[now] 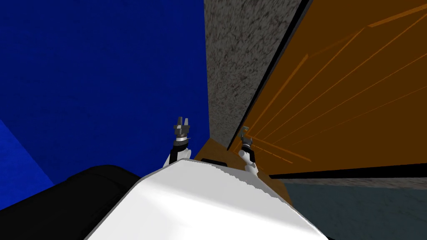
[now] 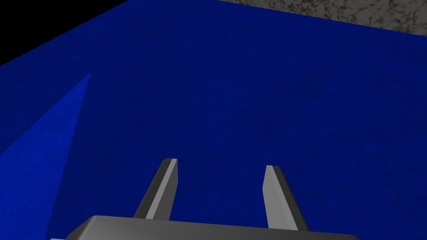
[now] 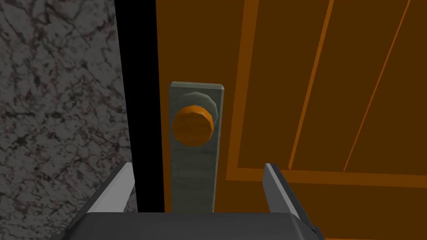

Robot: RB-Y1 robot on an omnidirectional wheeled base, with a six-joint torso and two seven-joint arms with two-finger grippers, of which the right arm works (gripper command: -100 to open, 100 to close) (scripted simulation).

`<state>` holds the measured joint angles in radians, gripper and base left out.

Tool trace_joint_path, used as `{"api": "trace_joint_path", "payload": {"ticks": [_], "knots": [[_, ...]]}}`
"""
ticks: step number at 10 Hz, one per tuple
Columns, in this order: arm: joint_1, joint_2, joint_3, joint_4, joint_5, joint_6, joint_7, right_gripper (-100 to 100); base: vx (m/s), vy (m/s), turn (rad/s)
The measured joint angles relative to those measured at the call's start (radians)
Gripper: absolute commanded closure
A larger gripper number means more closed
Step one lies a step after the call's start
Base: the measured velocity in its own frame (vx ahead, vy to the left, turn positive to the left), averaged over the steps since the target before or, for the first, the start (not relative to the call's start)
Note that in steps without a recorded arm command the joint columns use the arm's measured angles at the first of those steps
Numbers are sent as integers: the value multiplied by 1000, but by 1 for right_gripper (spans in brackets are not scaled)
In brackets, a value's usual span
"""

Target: Pull the door open

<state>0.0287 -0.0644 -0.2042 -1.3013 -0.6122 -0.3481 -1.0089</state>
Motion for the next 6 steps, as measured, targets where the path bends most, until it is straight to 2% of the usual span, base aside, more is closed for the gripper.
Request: {"api": "trace_joint_path", "payload": {"ticks": [1,3,6], "knots": [[-4,-13,-4,16,-4,-9,-9,-100,205,-3,116],[7,-43,-18,22,-15,-10,-30,-100,186,-19,81],[17,-94,-36,39,-34,-12,-69,-100,124,-5,75]]}}
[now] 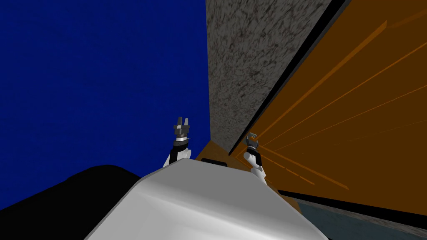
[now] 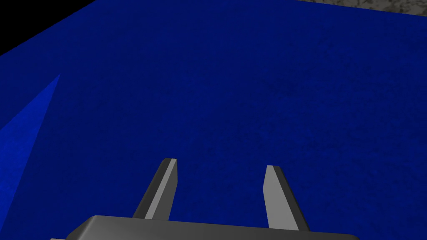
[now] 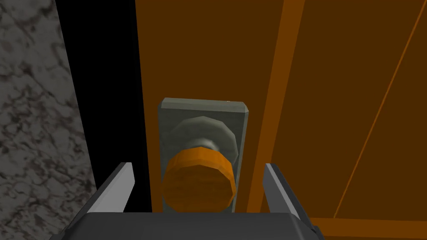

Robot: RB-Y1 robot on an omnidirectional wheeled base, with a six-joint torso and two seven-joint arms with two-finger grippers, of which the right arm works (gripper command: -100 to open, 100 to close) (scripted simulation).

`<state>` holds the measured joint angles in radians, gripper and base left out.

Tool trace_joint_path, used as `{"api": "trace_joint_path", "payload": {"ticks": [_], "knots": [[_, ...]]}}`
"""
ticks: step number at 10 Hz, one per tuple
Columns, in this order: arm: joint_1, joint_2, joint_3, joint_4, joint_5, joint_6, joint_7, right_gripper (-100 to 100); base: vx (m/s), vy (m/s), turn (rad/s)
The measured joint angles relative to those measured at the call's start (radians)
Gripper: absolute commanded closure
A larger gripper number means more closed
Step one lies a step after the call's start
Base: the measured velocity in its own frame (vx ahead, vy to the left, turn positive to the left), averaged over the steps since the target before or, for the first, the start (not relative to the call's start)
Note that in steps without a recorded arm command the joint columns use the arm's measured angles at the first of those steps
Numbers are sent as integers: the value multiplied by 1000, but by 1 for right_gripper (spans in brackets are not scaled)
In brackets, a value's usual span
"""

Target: Pull the door open

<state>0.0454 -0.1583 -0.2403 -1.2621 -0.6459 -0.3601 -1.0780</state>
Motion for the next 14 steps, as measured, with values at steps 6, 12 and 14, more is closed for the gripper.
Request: {"api": "trace_joint_path", "payload": {"ticks": [6,12,14], "knots": [[1,-1,0,2,0,2,1,100,-13,0,-3],[22,-36,39,-14,-6,11,-46,100,-182,-27,125],[31,-54,58,-22,-9,14,-70,100,-216,-13,130]]}}
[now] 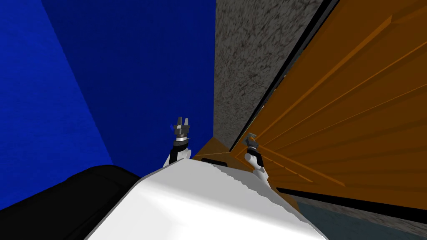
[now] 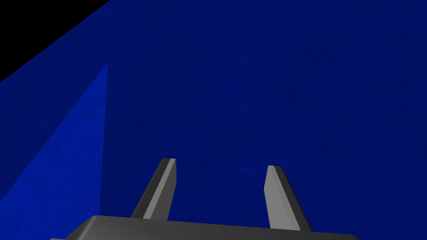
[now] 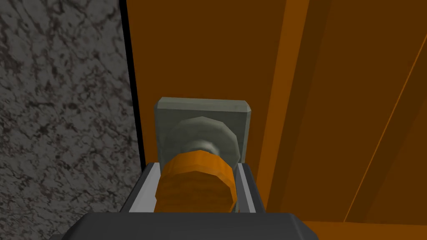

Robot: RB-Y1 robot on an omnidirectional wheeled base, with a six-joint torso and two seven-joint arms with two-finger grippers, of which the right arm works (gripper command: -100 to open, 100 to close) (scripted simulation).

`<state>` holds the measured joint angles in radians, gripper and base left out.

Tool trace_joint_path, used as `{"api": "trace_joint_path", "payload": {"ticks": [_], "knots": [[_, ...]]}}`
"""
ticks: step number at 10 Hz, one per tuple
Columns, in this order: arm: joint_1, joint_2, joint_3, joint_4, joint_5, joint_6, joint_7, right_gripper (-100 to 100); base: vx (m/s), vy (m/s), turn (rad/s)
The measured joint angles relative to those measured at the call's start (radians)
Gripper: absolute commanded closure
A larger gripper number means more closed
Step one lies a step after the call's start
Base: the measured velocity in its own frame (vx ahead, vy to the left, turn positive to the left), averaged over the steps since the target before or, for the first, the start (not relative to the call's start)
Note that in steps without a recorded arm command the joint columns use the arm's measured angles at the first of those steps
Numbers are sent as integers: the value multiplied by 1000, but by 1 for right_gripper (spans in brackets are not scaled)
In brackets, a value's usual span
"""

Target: Pull the door open

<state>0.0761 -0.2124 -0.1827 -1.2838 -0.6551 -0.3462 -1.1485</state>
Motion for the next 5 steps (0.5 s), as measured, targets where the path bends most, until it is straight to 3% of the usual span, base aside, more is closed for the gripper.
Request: {"api": "trace_joint_path", "payload": {"ticks": [3,5], "knots": [[15,-25,30,-11,-5,4,-37,100,-227,-29,133],[21,-33,41,-12,-6,8,-49,100,-133,-6,72]]}}
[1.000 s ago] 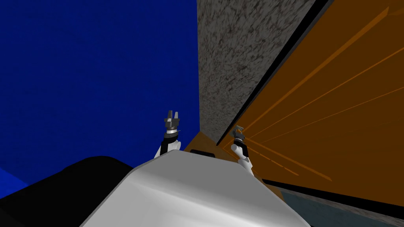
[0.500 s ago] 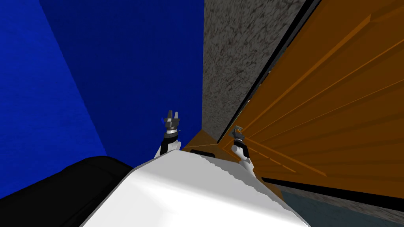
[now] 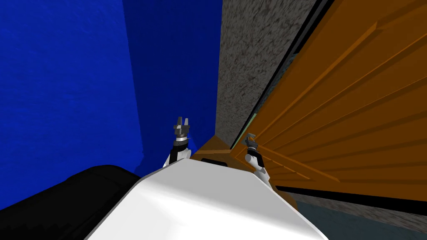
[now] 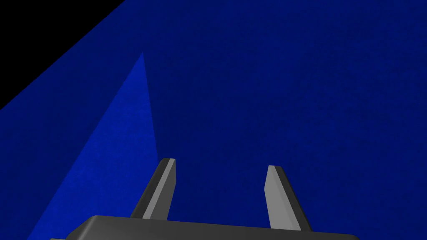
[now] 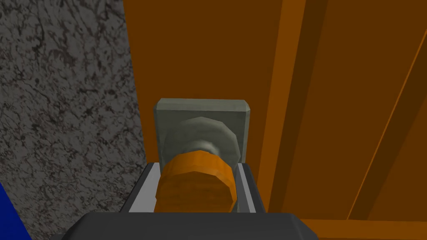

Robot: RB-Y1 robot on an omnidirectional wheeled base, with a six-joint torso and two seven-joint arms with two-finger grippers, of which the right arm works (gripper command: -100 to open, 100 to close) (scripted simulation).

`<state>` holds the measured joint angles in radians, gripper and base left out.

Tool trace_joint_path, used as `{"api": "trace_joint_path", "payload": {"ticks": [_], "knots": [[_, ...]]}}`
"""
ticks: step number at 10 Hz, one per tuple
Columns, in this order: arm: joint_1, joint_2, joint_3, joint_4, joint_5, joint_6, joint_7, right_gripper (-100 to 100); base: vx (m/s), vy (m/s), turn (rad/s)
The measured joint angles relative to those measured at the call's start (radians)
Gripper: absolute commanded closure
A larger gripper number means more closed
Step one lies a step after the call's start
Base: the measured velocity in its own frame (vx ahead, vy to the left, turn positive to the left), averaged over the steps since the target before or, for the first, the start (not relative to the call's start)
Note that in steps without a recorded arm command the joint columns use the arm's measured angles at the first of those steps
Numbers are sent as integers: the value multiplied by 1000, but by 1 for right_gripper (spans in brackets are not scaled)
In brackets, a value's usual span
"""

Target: Pull the door open

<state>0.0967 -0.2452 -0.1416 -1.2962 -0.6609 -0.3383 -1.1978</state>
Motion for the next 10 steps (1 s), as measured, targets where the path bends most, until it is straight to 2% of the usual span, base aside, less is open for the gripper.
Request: {"api": "trace_joint_path", "payload": {"ticks": [2,7,10], "knots": [[10,-15,13,-13,-2,-4,-13,100,-276,-54,173],[41,-58,73,-33,-3,-16,-57,100,-247,-39,137],[56,-72,93,-42,-3,-16,-71,100,-164,-28,98]]}}
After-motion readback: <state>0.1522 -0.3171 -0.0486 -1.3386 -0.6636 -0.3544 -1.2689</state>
